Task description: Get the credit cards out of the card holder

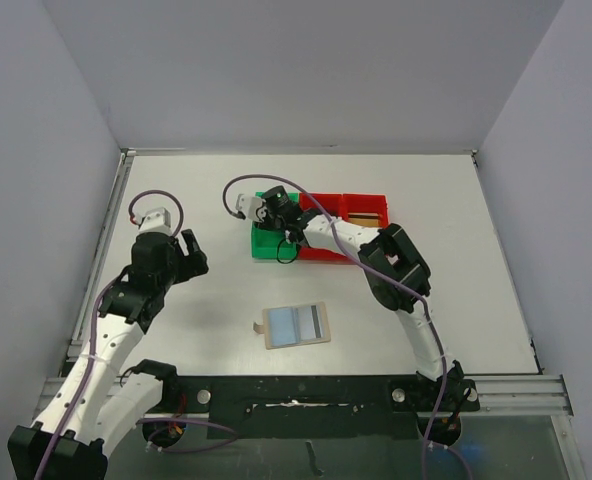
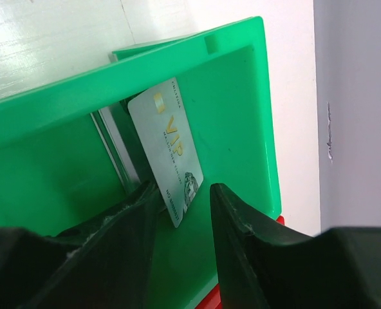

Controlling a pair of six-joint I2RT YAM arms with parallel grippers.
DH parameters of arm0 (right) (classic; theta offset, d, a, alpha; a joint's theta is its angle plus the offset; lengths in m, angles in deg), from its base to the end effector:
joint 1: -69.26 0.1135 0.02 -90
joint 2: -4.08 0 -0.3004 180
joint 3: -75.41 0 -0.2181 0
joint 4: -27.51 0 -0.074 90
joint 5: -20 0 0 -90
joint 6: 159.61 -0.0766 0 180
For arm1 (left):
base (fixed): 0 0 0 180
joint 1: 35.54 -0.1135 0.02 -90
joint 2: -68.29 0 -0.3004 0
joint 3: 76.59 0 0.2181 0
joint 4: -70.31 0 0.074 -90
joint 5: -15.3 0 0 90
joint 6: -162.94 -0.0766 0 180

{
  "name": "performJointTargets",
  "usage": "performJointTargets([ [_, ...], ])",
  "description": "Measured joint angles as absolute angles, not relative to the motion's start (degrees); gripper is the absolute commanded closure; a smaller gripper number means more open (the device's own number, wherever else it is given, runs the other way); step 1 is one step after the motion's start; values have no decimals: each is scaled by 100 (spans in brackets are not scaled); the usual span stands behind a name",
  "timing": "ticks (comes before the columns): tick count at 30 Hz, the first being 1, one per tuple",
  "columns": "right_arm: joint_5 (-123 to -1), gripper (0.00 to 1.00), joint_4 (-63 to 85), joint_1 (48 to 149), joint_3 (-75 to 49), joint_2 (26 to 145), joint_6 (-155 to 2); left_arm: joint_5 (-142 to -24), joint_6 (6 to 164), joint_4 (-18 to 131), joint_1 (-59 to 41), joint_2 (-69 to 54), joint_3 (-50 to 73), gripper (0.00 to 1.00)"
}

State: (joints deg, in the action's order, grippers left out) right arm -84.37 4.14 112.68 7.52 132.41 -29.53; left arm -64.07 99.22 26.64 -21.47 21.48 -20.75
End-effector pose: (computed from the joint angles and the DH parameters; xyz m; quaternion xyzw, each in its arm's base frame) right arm 0.3980 0.3504 0.1938 -0.5580 0.7052 -0.1008 0.4256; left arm 0.1515 -0.0234 0.2819 -0.1366 0.8722 -0.0825 0.4624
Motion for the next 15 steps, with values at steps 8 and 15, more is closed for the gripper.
performJointTargets([
  [8,-8315,51,220,11226,865,13245,-3085,-6507,9916,2721,-2152,2072,-2077,25],
  [15,-8127,47,43,11163,959,13245,-3214,-6612,9896,2728,-2152,2028,-2079,25],
])
